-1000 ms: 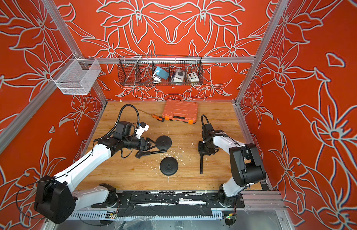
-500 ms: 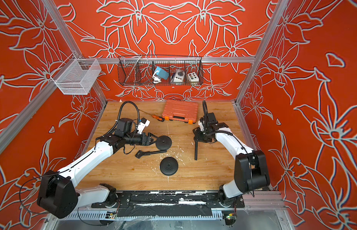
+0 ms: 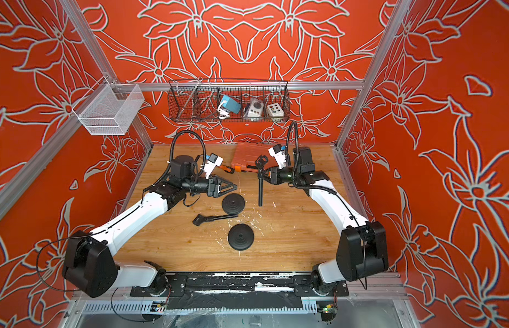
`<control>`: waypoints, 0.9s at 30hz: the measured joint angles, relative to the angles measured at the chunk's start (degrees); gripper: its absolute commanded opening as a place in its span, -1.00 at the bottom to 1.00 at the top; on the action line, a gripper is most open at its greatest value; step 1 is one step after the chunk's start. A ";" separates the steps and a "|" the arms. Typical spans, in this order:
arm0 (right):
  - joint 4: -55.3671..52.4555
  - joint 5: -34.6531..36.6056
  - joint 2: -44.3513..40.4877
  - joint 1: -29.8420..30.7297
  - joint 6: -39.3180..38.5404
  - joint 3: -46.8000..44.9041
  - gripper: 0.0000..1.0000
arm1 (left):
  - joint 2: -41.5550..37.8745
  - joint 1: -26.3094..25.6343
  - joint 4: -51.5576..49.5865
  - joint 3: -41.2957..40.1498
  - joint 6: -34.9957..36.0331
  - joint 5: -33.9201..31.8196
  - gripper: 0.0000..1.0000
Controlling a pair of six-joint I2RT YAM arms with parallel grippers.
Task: Assemble a microphone stand
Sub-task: Pick up the microphone stand pole from the center of the board.
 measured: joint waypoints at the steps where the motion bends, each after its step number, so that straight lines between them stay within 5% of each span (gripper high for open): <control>1: 1.44 -1.29 0.00 0.09 0.42 0.02 -0.77 | 0.50 -0.59 0.35 0.15 0.11 0.37 0.50; 20: 18.53 -10.25 -0.02 2.56 10.21 0.02 -0.95 | 4.42 -7.72 2.10 2.51 3.87 -2.69 0.05; 27: 24.00 -11.69 -0.02 3.74 13.79 -0.11 -0.94 | 5.09 -8.96 2.95 2.51 4.31 -5.38 -0.26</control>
